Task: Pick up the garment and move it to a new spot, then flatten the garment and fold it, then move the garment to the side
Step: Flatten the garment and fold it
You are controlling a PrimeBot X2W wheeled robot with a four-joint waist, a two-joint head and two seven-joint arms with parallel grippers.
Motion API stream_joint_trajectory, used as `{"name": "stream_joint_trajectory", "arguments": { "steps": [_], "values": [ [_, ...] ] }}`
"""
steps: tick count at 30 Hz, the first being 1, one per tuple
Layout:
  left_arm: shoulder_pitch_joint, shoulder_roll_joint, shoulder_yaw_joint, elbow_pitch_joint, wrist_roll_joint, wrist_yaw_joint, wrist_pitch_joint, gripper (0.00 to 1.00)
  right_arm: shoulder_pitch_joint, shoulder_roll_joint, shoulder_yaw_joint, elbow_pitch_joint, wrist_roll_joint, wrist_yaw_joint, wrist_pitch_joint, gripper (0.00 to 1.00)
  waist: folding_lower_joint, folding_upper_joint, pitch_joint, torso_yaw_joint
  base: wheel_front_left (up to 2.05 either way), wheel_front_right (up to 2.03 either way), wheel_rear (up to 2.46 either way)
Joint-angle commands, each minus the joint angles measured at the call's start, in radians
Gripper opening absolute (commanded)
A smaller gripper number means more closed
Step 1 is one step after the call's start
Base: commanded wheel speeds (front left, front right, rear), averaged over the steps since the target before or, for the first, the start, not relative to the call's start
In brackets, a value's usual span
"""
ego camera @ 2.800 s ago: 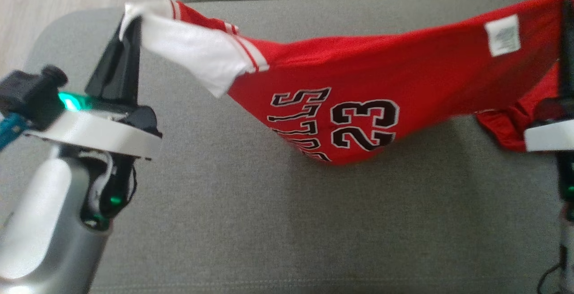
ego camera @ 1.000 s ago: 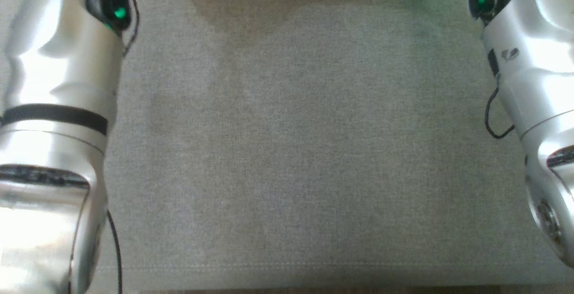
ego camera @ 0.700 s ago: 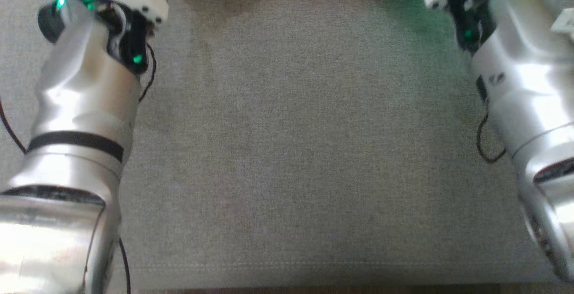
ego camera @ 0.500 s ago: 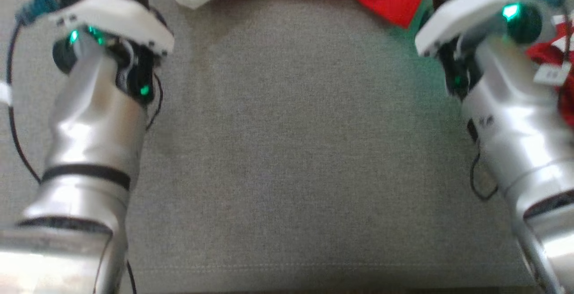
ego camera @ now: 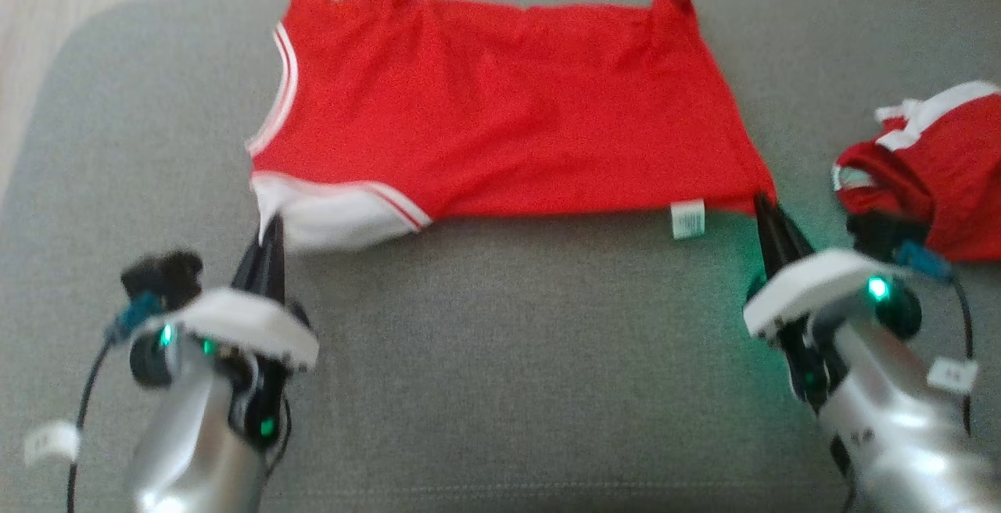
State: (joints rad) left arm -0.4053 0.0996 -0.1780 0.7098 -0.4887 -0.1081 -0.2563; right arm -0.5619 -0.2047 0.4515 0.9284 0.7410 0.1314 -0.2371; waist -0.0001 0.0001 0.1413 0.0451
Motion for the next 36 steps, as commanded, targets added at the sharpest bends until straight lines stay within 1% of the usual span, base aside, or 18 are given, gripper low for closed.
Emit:
{"name": "stream_joint_trajectory", "arguments": {
  "steps": [1,5,10,11,13,16,19,22,25,29,32,36],
  "values": [
    [0.043,0.043,0.032,-0.087,0.008,0.014,0.000,0.00,0.046,-0.017,-0.005,-0.053,0.010,-0.001,0.002,0.00,0.0001,-0.0001,-0.058,-0.001,0.00,0.00,0.00],
    [0.208,0.060,0.031,-0.265,0.008,0.059,0.049,0.00,0.170,-0.037,-0.059,-0.128,0.006,-0.001,0.023,0.00,0.0001,-0.0001,-0.104,0.003,0.00,0.00,0.00],
    [0.398,0.081,0.035,-0.503,0.005,0.131,0.145,0.00,0.349,-0.043,-0.152,-0.261,-0.030,-0.001,0.078,0.00,0.0001,-0.0001,-0.150,0.010,0.00,0.00,0.00],
    [0.398,0.081,0.035,-0.503,0.005,0.131,0.145,0.00,0.349,-0.043,-0.152,-0.261,-0.030,-0.001,0.078,0.00,0.0001,-0.0001,-0.150,0.010,0.00,0.00,0.00],
    [0.465,0.087,0.035,-0.592,0.005,0.160,0.184,0.00,0.425,-0.038,-0.205,-0.326,-0.060,-0.001,0.109,0.00,0.0001,-0.0001,-0.163,0.011,0.00,0.00,0.00],
    [0.551,0.093,0.033,-0.711,0.007,0.202,0.239,0.00,0.539,-0.007,-0.294,-0.451,-0.112,-0.001,0.172,0.00,0.0001,-0.0001,-0.172,0.010,0.00,0.00,0.00],
    [0.614,0.098,0.038,-0.806,0.008,0.239,0.280,0.00,0.654,0.045,-0.393,-0.595,-0.177,-0.001,0.252,0.00,0.0001,-0.0001,-0.179,0.010,0.00,0.00,0.00],
    [0.654,0.103,0.042,-0.872,0.009,0.266,0.313,0.00,0.752,0.101,-0.477,-0.749,-0.243,-0.001,0.343,0.00,0.0001,-0.0001,-0.182,0.009,0.00,0.00,0.00],
    [0.674,0.110,0.042,-0.910,0.011,0.283,0.342,0.00,0.817,0.136,-0.529,-0.875,-0.280,-0.001,0.427,0.00,0.0001,-0.0001,-0.182,0.006,0.00,0.00,0.00],
    [0.678,0.115,0.041,-0.933,0.006,0.299,0.380,0.00,0.851,0.152,-0.557,-0.969,-0.299,-0.001,0.503,0.00,0.0001,-0.0001,-0.177,0.004,0.00,0.00,0.00],
    [0.656,0.126,0.037,-0.935,-0.001,0.297,0.416,0.00,0.838,0.154,-0.563,-0.991,-0.298,-0.001,0.535,0.00,0.0001,-0.0001,-0.167,0.004,0.00,0.00,0.00],
    [0.579,0.142,0.027,-0.904,-0.017,0.275,0.467,0.00,0.771,0.154,-0.547,-0.971,-0.305,-0.001,0.563,0.00,0.0001,-0.0001,-0.147,0.001,0.00,0.00,0.00]
  ]
}}
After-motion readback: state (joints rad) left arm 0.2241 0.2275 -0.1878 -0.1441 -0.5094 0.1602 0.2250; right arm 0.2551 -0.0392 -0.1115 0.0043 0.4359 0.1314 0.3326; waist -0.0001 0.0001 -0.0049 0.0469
